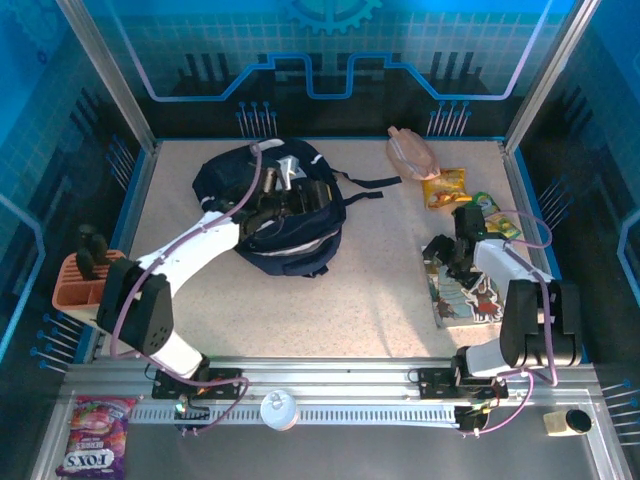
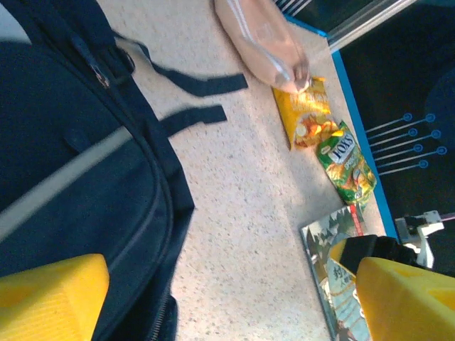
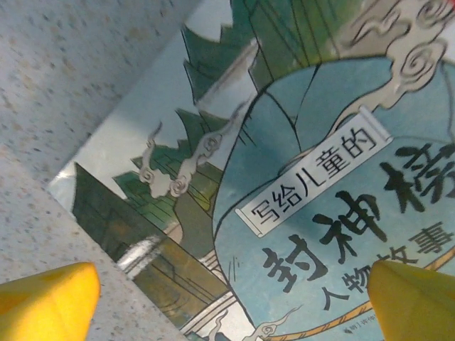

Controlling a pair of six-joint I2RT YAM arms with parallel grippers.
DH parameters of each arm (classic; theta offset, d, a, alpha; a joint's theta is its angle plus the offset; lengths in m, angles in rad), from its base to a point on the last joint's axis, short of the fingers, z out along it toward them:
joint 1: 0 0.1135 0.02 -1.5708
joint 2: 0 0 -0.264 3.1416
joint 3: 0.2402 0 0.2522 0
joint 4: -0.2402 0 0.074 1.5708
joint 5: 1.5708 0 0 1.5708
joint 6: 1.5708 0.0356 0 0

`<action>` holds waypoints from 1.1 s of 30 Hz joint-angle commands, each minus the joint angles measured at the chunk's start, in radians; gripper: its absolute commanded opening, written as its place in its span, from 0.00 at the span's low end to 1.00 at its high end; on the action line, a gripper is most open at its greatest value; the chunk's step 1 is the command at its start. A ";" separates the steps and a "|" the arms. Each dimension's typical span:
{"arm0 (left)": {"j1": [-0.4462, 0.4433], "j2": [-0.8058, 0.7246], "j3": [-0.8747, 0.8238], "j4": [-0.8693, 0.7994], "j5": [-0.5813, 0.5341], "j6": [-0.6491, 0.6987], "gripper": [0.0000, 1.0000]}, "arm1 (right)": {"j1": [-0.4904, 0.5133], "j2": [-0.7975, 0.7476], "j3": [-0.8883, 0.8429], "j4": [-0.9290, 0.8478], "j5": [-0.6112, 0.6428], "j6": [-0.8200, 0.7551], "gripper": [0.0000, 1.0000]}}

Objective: Pack the student bag

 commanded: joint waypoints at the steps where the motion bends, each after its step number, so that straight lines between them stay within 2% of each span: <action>1: -0.036 0.050 0.052 -0.024 0.026 -0.032 0.99 | -0.006 0.021 -0.014 0.019 -0.033 0.021 0.96; 6: -0.098 0.119 0.109 -0.062 0.031 -0.043 0.99 | 0.057 0.059 -0.003 0.037 -0.053 0.094 0.95; 13: -0.174 0.224 0.181 -0.095 0.065 -0.095 0.98 | 0.162 0.174 0.037 0.156 -0.198 0.221 0.92; 16: -0.207 0.277 0.207 -0.100 0.085 -0.118 0.94 | 0.214 0.189 0.048 0.245 -0.277 0.288 0.90; 20: -0.238 0.356 0.249 -0.121 0.093 -0.150 0.88 | 0.212 0.152 0.013 0.425 -0.394 0.356 0.81; 25: -0.256 0.448 0.308 -0.116 0.147 -0.210 0.75 | 0.135 0.063 0.024 0.376 -0.391 0.269 0.76; 29: -0.270 0.482 0.313 -0.095 0.133 -0.260 0.67 | 0.065 0.021 0.037 0.278 -0.340 0.154 0.73; 33: -0.278 0.503 0.309 -0.093 0.110 -0.301 0.60 | 0.042 0.042 0.078 0.170 -0.268 0.046 0.69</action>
